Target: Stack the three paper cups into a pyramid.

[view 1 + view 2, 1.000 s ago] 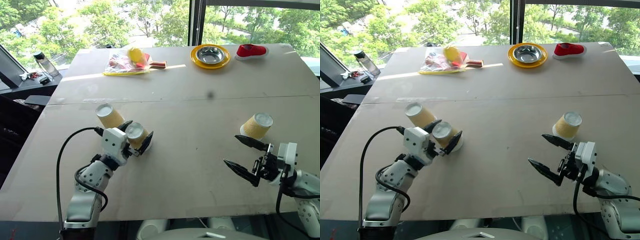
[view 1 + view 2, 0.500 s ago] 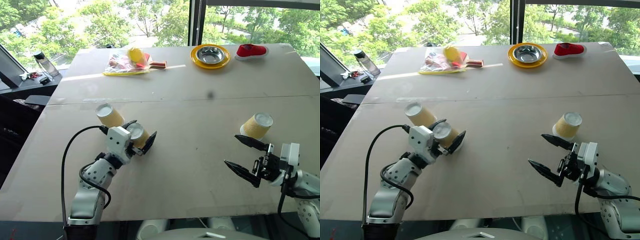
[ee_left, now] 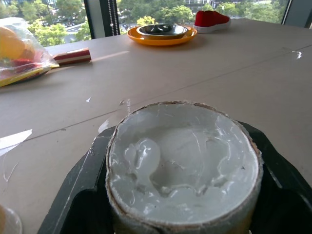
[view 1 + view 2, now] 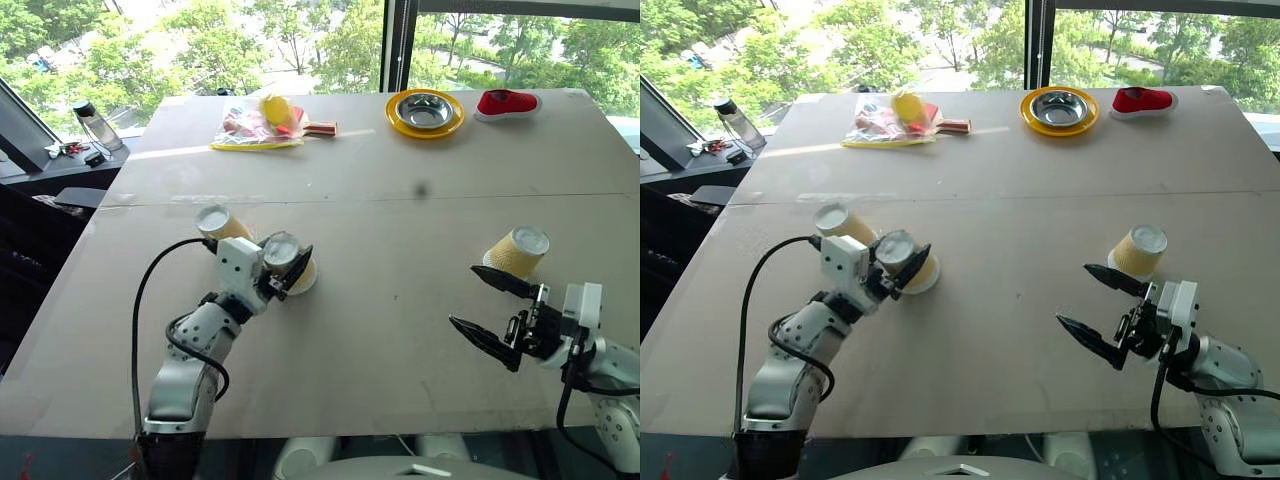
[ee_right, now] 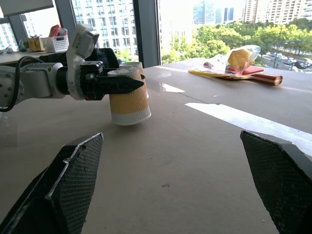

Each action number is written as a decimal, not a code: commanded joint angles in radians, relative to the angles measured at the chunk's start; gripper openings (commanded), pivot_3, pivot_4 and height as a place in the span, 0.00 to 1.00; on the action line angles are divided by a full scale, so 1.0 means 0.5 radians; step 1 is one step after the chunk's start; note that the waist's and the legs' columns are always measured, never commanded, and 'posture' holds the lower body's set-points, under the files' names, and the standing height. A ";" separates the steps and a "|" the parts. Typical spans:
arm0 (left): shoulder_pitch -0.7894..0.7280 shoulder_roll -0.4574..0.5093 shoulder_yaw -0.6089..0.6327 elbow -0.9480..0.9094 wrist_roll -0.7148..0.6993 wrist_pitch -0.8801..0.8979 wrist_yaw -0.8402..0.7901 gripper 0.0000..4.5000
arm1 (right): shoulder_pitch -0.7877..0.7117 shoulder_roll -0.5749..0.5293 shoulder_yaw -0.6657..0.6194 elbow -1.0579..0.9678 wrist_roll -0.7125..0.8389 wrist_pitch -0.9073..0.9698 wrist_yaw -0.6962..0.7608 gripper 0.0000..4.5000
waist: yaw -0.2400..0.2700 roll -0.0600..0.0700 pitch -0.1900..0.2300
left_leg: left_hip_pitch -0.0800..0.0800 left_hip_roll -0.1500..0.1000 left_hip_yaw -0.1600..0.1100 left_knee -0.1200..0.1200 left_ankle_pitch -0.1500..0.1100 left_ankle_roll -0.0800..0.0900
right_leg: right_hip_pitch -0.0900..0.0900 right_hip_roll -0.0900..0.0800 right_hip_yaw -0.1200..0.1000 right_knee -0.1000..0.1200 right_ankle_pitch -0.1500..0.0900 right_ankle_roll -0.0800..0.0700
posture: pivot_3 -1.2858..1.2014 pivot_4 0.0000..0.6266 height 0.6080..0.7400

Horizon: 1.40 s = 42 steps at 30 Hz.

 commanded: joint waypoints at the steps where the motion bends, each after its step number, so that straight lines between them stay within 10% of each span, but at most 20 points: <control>1: -0.396 -0.138 -0.136 0.281 0.050 0.016 0.017 0.54 | -0.071 0.086 -0.095 -0.031 0.003 0.060 -0.298 1.00 | 0.008 0.000 0.000 | 0.000 0.000 0.000 0.001 0.000 0.000 | 0.000 0.000 0.000 0.001 0.000 0.000 | 0.52 0.24 0.94; 15: -1.308 -0.517 -0.321 1.599 0.376 -0.318 0.071 0.54 | -0.320 0.172 0.151 -0.350 -0.296 0.542 -0.965 1.00 | -0.046 -0.002 0.000 | -0.019 -0.002 -0.006 0.021 0.001 -0.001 | -0.009 0.002 -0.005 0.007 0.002 0.003 | 0.52 0.24 0.94; 18: -1.320 -0.522 -0.325 1.618 0.375 -0.382 0.025 0.85 | -0.314 0.174 0.135 -0.403 -0.283 0.589 -1.009 1.00 | -0.050 -0.002 0.000 | -0.020 -0.003 -0.007 0.023 0.001 -0.001 | -0.009 0.001 -0.005 0.007 0.002 0.003 | 0.52 0.24 0.94; 20: -1.299 -0.520 -0.317 1.552 0.352 -0.398 -0.007 0.99 | -0.303 0.168 0.111 -0.430 -0.295 0.574 -1.018 1.00 | -0.053 -0.002 0.000 | -0.020 -0.003 -0.007 0.023 0.001 -0.001 | -0.009 0.001 -0.006 0.008 0.002 0.004 | 0.52 0.24 0.94; 26: -1.172 -0.430 -0.306 1.026 0.219 -0.284 -0.177 0.99 | -0.243 0.162 -0.058 -0.516 -0.370 0.513 -1.138 1.00 | -0.060 -0.002 0.000 | -0.022 -0.003 -0.007 0.023 0.001 -0.001 | -0.012 0.001 -0.005 0.010 0.002 0.004 | 0.52 0.24 0.94; 42: -0.964 0.538 -0.360 -0.252 -0.435 1.111 -0.855 0.99 | -0.312 0.285 -0.214 -0.208 -0.544 0.517 -1.387 1.00 | -0.062 0.003 -0.001 | -0.019 -0.002 -0.004 0.023 0.002 -0.003 | -0.018 0.003 0.000 0.027 0.001 0.003 | 0.52 0.24 0.94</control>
